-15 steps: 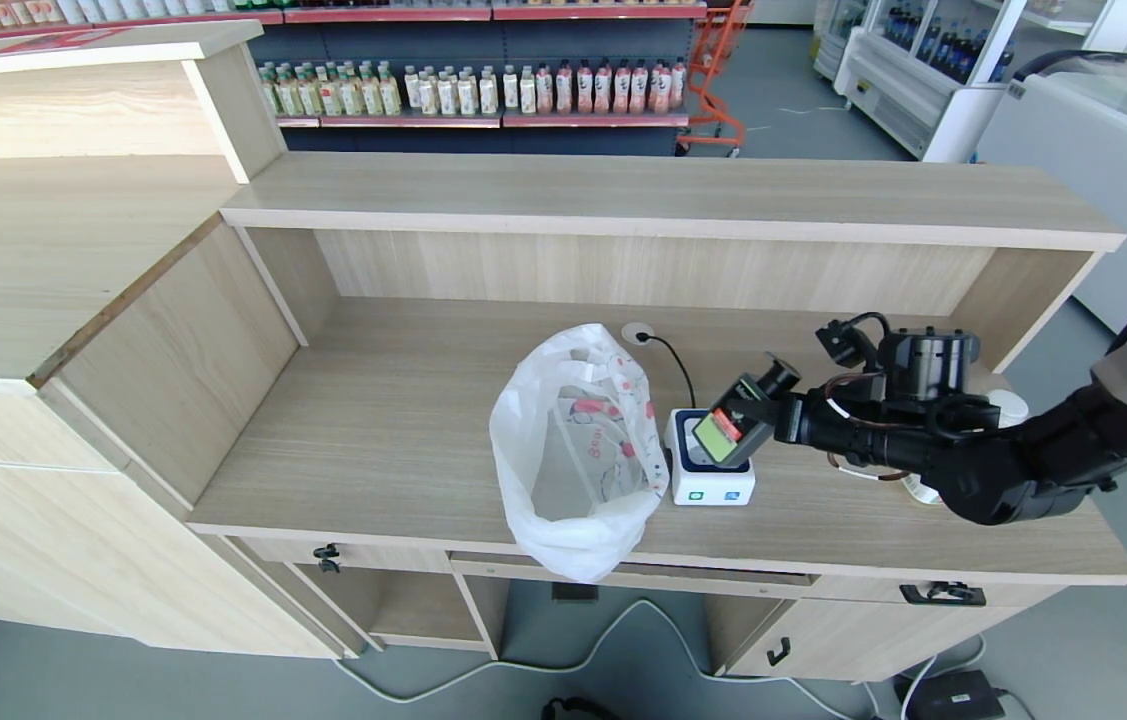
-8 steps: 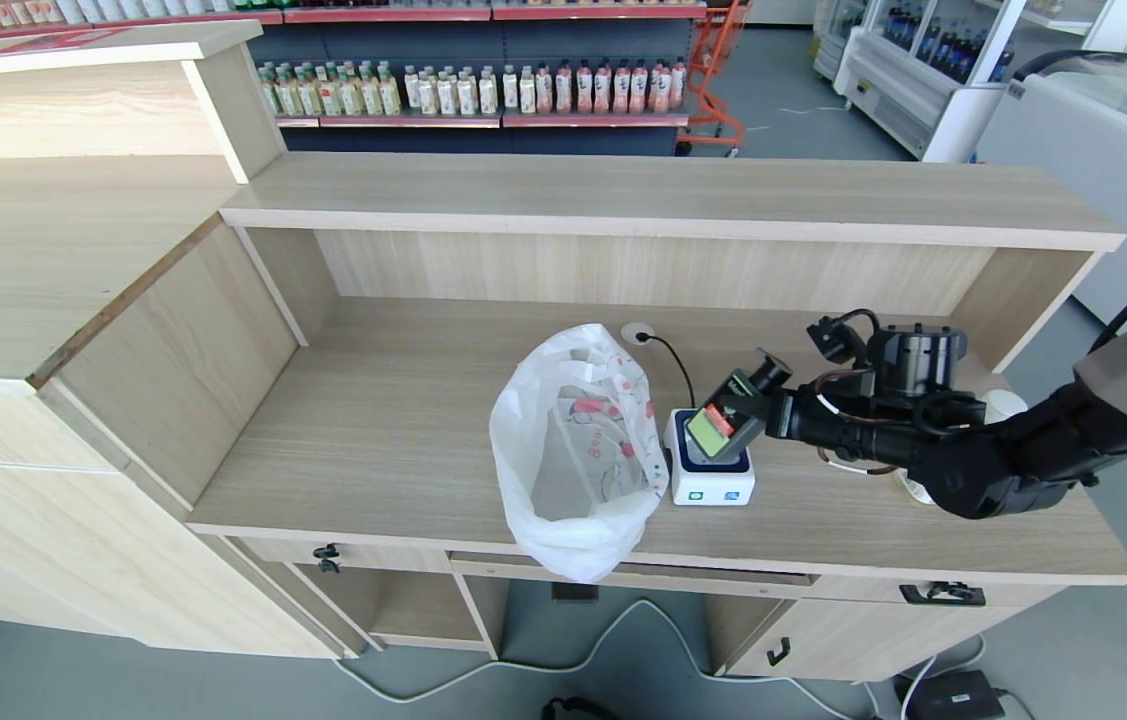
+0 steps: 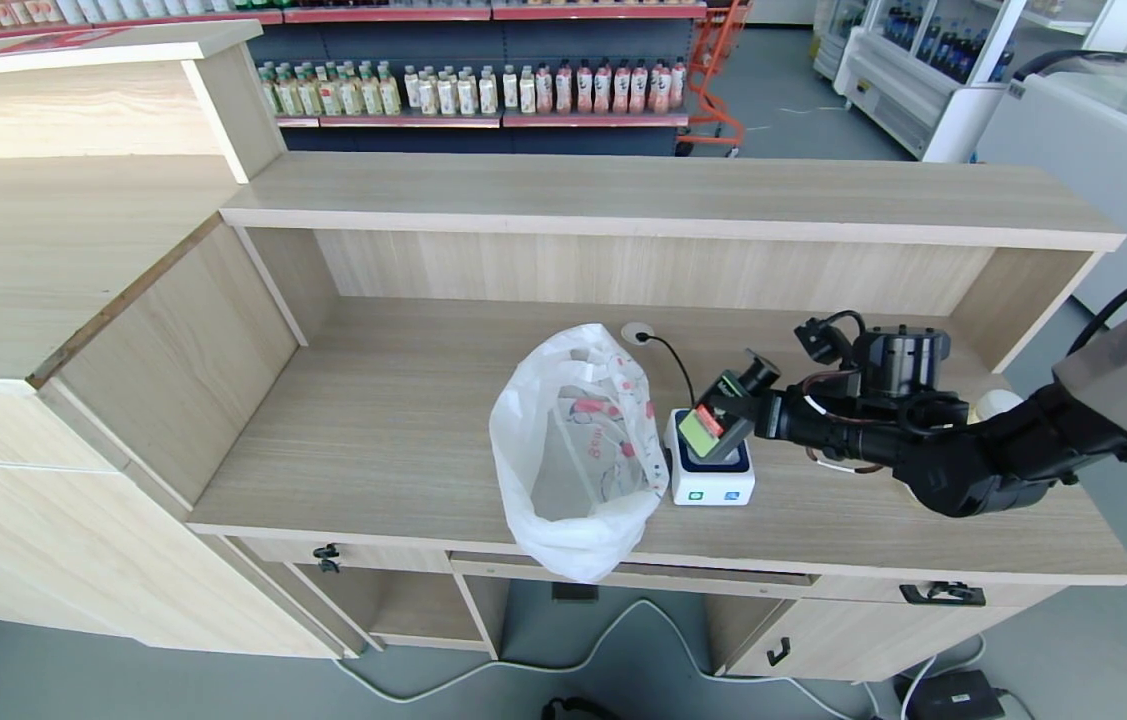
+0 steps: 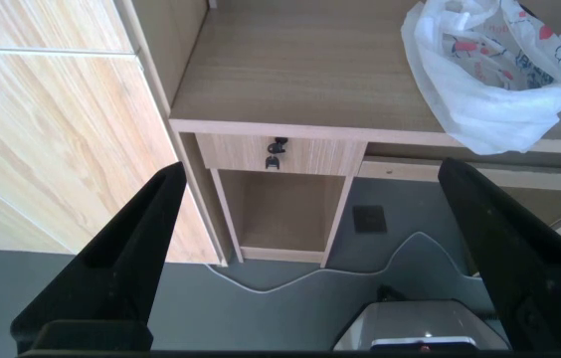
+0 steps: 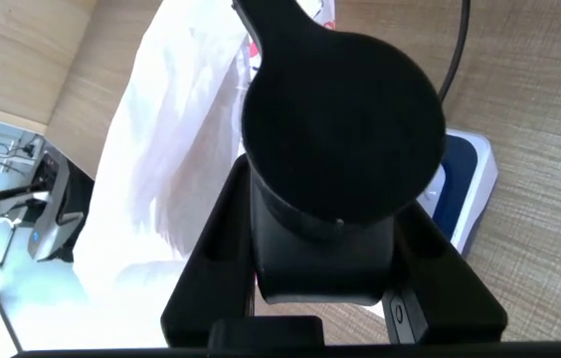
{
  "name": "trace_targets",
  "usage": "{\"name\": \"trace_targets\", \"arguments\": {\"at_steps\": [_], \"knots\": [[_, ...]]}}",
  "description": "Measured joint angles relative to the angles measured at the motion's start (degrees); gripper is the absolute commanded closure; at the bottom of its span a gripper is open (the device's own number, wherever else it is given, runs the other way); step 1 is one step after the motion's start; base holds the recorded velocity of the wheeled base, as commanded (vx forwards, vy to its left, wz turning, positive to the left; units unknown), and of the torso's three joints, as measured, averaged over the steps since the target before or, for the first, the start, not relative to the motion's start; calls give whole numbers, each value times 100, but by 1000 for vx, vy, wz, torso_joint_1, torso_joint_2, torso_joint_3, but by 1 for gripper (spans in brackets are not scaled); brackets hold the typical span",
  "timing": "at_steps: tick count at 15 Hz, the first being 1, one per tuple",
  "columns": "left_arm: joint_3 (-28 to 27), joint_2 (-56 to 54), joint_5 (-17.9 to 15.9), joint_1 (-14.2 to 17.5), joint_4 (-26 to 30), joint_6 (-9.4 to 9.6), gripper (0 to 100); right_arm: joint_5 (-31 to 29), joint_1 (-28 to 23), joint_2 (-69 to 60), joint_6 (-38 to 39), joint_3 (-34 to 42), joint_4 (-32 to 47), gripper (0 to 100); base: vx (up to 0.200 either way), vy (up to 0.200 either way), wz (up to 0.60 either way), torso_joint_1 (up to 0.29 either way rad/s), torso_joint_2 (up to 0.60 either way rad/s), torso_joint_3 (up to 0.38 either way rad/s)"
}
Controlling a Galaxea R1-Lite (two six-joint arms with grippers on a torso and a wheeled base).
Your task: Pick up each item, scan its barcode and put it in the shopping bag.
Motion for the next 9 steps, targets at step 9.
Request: {"name": "trace_targets", "arguments": {"at_steps": [9], "knots": [[0, 2, -2, 0, 0, 0, 0, -7, 39, 101, -211, -11, -2, 100, 0, 0, 0, 0, 0, 0]]}}
